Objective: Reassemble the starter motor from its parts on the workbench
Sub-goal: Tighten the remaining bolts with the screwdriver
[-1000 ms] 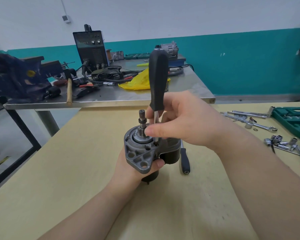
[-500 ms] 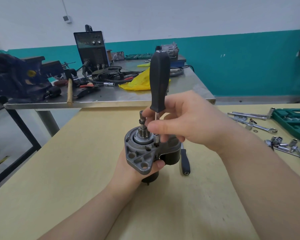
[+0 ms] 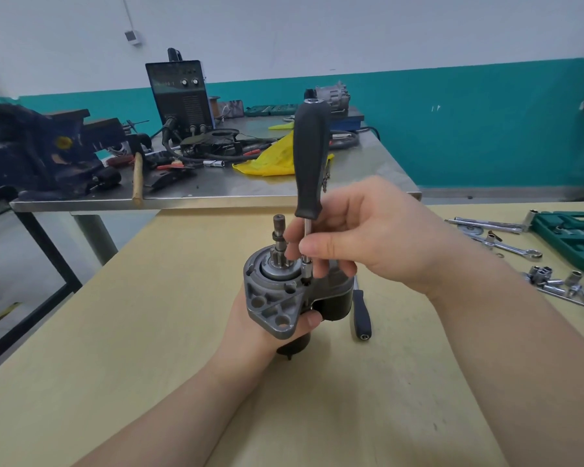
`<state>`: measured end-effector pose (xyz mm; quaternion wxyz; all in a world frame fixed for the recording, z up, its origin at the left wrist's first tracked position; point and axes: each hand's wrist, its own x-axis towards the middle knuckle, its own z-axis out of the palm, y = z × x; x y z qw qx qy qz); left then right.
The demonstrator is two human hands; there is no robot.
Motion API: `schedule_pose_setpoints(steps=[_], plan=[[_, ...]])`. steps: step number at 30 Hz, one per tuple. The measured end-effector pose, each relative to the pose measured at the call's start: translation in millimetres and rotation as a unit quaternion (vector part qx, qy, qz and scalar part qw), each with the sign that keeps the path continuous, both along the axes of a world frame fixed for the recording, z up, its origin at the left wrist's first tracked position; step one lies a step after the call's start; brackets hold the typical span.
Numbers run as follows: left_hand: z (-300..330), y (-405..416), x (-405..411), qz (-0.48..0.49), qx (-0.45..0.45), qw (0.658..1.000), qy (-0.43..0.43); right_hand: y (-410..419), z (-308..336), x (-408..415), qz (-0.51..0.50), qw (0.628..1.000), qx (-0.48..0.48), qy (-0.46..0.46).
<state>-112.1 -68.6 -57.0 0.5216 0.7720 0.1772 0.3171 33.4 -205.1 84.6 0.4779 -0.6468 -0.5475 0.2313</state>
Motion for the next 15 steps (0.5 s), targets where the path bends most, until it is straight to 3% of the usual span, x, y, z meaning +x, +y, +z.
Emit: schedule_pose_setpoints(steps=[5,11,15], plan=[[18.4,-5.8,16.7,-0.006,0.073,0.997,0.024,8.1,-2.7,-4.7,-0.098,0.993,0.018,-0.055],[15.5,-1.1,18.4,-0.043,0.074,0.994,0.060,-3.2,0.3,3.3,0.002,1.000,0.002,-0.001],[17.2,-2.7,19.1,-0.015,0.087,0.996,0.011,6.8,-3.5,-1.9,-0.059,0.997,0.030,-0.034]])
